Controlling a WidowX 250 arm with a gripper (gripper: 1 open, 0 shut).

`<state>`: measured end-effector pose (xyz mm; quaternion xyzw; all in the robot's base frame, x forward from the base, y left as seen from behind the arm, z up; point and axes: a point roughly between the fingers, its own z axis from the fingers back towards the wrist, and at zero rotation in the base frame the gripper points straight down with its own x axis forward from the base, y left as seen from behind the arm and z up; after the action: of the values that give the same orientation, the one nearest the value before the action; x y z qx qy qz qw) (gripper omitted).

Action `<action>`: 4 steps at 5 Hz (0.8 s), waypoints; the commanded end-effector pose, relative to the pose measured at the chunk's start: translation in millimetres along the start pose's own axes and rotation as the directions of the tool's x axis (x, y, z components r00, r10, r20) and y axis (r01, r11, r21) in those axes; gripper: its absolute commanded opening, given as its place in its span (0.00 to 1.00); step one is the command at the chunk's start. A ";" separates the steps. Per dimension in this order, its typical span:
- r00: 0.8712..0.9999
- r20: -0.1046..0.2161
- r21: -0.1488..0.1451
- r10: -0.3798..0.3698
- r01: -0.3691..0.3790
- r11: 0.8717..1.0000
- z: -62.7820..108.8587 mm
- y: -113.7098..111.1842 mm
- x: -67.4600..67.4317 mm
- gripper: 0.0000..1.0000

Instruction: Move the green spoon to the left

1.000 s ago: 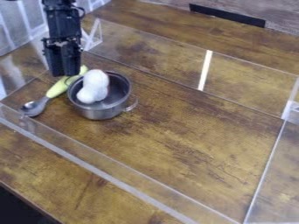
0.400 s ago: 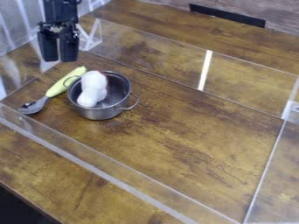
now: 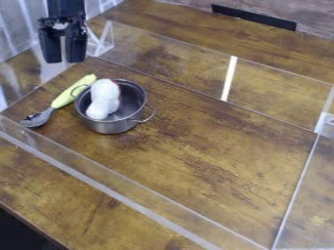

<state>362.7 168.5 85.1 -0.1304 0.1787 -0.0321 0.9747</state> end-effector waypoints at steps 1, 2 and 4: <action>0.994 0.091 0.077 -0.052 0.045 0.996 41.7 -4.5 -17.3 0.00; 0.993 0.079 0.084 -0.086 0.080 0.993 40.0 1.7 -21.6 1.00; 0.993 0.075 0.061 -0.089 0.085 0.995 43.0 9.9 -6.4 1.00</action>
<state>374.4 177.5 94.0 -0.1304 0.1693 -0.0846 0.9732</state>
